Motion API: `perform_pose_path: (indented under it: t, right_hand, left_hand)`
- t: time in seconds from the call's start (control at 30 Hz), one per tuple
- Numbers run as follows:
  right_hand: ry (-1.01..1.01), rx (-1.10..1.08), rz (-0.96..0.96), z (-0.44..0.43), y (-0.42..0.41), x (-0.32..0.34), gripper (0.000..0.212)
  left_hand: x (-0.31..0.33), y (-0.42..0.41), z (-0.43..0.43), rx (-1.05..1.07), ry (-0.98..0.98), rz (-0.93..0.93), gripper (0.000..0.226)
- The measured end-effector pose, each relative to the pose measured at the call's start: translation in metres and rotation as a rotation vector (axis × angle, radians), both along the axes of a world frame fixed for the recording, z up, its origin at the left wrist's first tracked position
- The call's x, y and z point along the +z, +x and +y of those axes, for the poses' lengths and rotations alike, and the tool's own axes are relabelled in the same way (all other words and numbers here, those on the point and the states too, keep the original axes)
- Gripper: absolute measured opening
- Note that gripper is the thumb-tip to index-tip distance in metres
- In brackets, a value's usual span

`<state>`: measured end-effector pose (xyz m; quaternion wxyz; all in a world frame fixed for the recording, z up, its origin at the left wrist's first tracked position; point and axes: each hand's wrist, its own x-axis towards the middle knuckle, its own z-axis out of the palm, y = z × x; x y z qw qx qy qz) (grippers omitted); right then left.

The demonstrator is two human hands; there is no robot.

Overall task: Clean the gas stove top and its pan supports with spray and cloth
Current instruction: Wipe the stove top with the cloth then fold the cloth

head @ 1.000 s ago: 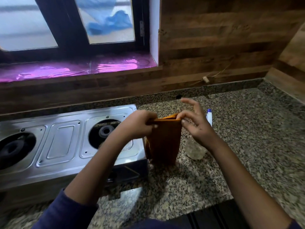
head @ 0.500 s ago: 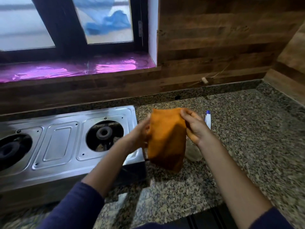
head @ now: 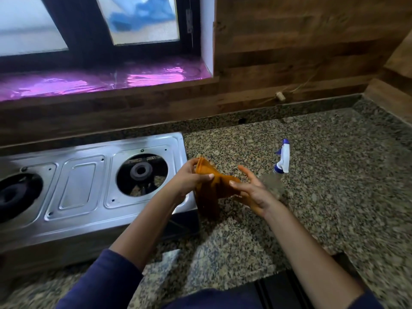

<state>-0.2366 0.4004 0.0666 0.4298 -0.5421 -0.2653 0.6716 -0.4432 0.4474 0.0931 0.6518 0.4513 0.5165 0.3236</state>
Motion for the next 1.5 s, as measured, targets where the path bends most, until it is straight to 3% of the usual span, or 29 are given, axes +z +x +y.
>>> perform_pose_path:
  t: [0.1, 0.17, 0.23, 0.3, 0.37, 0.43, 0.5, 0.57, 0.63, 0.7, 0.77, 0.83, 0.93, 1.0, 1.07, 1.13, 1.23, 1.3, 1.37, 1.43, 1.5]
  right_hand:
    - [0.121, -0.125, -0.003, 0.000, 0.002, 0.005, 0.053]
    - [0.160, -0.079, -0.167, 0.002, 0.003, 0.011, 0.040]
    - [0.168, 0.022, -0.313, 0.005, 0.006, 0.017, 0.040]
    - [0.136, 0.173, -0.491, 0.007, 0.009, 0.025, 0.068]
    - [0.137, 0.314, -0.803, 0.008, 0.006, 0.034, 0.089]
    - [0.216, 0.353, -1.118, 0.005, -0.001, 0.035, 0.081]
    - [0.300, 0.287, -1.289, 0.001, -0.004, 0.039, 0.052]
    - [0.371, 0.216, -1.367, -0.002, 0.002, 0.042, 0.027]
    - [0.414, 0.193, -1.258, 0.000, 0.014, 0.046, 0.018]
    - [0.390, 0.156, -0.807, 0.001, 0.023, 0.057, 0.026]
    - [0.312, 0.092, -0.347, 0.001, 0.022, 0.065, 0.042]
    - [0.159, 0.002, -0.161, 0.003, 0.011, 0.063, 0.051]
    - [-0.037, -0.057, -0.199, 0.003, -0.004, 0.055, 0.062]
    - [-0.073, -0.022, -0.176, 0.001, -0.005, 0.053, 0.075]
    - [-0.015, 0.114, -0.217, -0.003, -0.003, 0.056, 0.082]
    - [0.043, 0.345, -0.464, -0.006, -0.002, 0.060, 0.087]
    - [0.026, 0.548, -0.815, -0.008, -0.012, 0.064, 0.086]
    - [0.045, 0.592, -1.046, -0.009, -0.022, 0.067, 0.068]
    - [0.148, 0.582, -1.219, -0.010, -0.026, 0.071, 0.040]
    - [0.240, 0.633, -1.263, -0.007, -0.024, 0.077, 0.021]
    - [0.236, 0.733, -1.066, -0.002, -0.025, 0.084, 0.017]
  left_hand:
    - [0.001, -0.003, 0.001, -0.023, -0.028, 0.082, 0.095]
    - [0.005, 0.000, 0.001, -0.084, 0.034, 0.139, 0.119]
    - [0.007, 0.003, 0.002, -0.172, 0.142, 0.265, 0.126]
    - [0.008, 0.005, 0.005, -0.291, 0.285, 0.547, 0.110]
    - [0.011, 0.008, 0.005, -0.387, 0.470, 0.882, 0.082]
    - [0.017, 0.015, 0.001, -0.391, 0.634, 1.116, 0.049]
    - [0.024, 0.018, -0.002, -0.308, 0.773, 1.248, 0.024]
    - [0.028, 0.013, 0.001, -0.273, 0.804, 1.219, 0.018]
    - [0.036, 0.000, 0.007, -0.278, 0.649, 0.902, 0.023]
    - [0.048, -0.010, 0.004, -0.213, 0.305, 0.333, 0.026]
    - [0.048, -0.013, 0.000, -0.097, 0.049, 0.075, 0.029]
    - [0.043, -0.008, -0.002, -0.002, -0.066, 0.106, 0.035]
    - [0.035, -0.004, -0.004, 0.060, -0.172, 0.170, 0.068]
    - [0.027, -0.009, -0.006, -0.008, -0.161, 0.153, 0.098]
    - [0.021, -0.010, -0.011, -0.190, -0.088, 0.196, 0.111]
    - [0.018, -0.005, -0.019, -0.331, -0.016, 0.290, 0.106]
    - [0.017, 0.001, -0.022, -0.499, 0.244, 0.662, 0.090]
    - [0.017, 0.001, -0.023, -0.525, 0.455, 0.850, 0.059]
    - [0.018, -0.007, -0.025, -0.477, 0.539, 0.878, 0.021]
    - [0.017, -0.022, -0.027, -0.446, 0.537, 0.893, 0.017]
    - [0.019, -0.048, -0.031, -0.438, 0.432, 0.819, 0.029]
